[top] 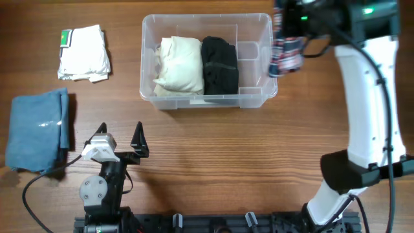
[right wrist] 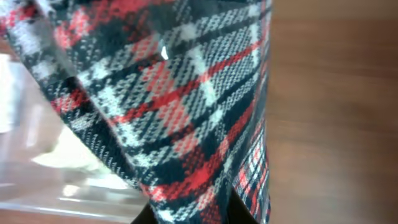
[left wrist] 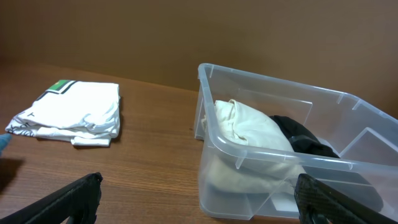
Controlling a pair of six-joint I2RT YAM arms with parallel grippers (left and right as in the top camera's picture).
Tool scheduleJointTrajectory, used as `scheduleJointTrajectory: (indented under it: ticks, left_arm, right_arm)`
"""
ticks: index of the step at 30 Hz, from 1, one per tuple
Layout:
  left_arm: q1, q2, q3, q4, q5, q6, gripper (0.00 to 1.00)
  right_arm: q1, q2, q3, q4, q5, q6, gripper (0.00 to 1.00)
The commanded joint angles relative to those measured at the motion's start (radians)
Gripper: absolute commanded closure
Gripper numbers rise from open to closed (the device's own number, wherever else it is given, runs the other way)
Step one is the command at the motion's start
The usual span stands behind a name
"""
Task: Pack container
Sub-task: 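Lower the plaid cloth into the box's right side, pressing it down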
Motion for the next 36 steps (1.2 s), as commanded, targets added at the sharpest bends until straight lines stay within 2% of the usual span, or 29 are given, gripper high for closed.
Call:
scheduleJointTrajectory:
  ticks: [1,7,10,23,29,36]
  left_arm:
    - [0.004,-0.007,-0.006,-0.004,-0.006,0.019,0.0]
    - [0.004,-0.007,-0.006,-0.004,-0.006,0.019,0.0]
    - [0.004,-0.007,-0.006,-0.004,-0.006,0.019,0.0]
    - [0.004,-0.007,-0.006,-0.004,-0.006,0.019,0.0]
    - [0.004,-0.007,-0.006,-0.004,-0.006,0.019,0.0]
    - [0.004,-0.007,-0.006,-0.004,-0.006,0.019,0.0]
  right_arm:
    - [0.093,0.001,0.019,0.069,0.031,0.103,0.96]
    - [0.167,0.093,0.002,0.085,0.073,0.179,0.96]
    - [0.167,0.155,-0.021,0.09,0.17,0.259,0.96]
    - [0.168,0.421,-0.026,0.057,0.203,0.369,0.96]
    - [0.169,0.492,-0.026,0.031,0.203,0.365,0.96]
    - [0.169,0.504,-0.026,0.027,0.247,0.357,0.91]
